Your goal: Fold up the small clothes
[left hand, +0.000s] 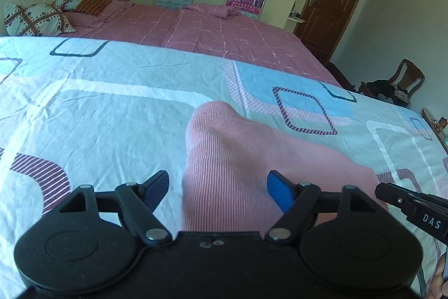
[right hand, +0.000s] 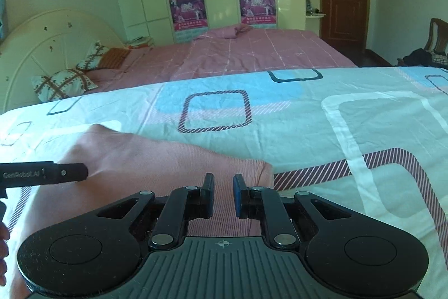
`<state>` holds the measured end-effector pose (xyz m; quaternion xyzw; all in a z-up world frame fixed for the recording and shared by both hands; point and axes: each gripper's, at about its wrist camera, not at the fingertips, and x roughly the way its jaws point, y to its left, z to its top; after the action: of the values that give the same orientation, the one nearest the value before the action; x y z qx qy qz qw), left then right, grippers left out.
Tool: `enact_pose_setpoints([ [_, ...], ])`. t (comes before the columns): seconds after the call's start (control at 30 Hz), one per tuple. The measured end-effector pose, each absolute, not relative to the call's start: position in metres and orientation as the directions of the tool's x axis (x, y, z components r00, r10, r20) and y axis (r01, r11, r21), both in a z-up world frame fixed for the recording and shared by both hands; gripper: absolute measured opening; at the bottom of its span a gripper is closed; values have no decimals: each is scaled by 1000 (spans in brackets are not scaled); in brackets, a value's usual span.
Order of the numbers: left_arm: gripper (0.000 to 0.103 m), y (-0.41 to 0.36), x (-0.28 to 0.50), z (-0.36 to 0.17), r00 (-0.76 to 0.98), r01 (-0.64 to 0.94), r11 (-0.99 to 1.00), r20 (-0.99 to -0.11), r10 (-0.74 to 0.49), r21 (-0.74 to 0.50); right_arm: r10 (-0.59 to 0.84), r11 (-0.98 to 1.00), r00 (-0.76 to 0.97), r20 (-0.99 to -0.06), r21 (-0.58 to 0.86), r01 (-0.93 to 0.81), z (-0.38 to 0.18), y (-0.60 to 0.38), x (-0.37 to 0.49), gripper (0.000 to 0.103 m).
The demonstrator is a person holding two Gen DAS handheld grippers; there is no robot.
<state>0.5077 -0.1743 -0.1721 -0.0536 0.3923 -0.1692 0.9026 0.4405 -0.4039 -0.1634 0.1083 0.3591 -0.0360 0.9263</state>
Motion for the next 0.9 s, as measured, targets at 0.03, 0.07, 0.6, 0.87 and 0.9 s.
enact_pose_setpoints([
  [0.03, 75, -172, 503, -170, 637, 270, 936, -687, -350, -226, 23, 974, 744, -668, 182, 133, -160, -402, 434, 14],
  [0.07, 75, -170, 498, -167, 639, 276, 935, -684, -352, -223, 34, 974, 747, -664, 188, 124, -157, -400, 428, 14],
  [0.6, 75, -166, 443, -184, 580, 315, 923, -726, -371, -221, -30, 993, 674, -738, 56, 106, -190, -387, 386, 14],
  [0.87, 74, -155, 426, -174, 571, 327, 915, -723, -389, -235, 23, 989, 705, -709, 117, 86, -163, -394, 350, 14],
  [0.9, 74, -153, 423, -174, 568, 327, 914, -723, -393, -239, 30, 990, 708, -705, 117, 74, -159, -392, 343, 14],
])
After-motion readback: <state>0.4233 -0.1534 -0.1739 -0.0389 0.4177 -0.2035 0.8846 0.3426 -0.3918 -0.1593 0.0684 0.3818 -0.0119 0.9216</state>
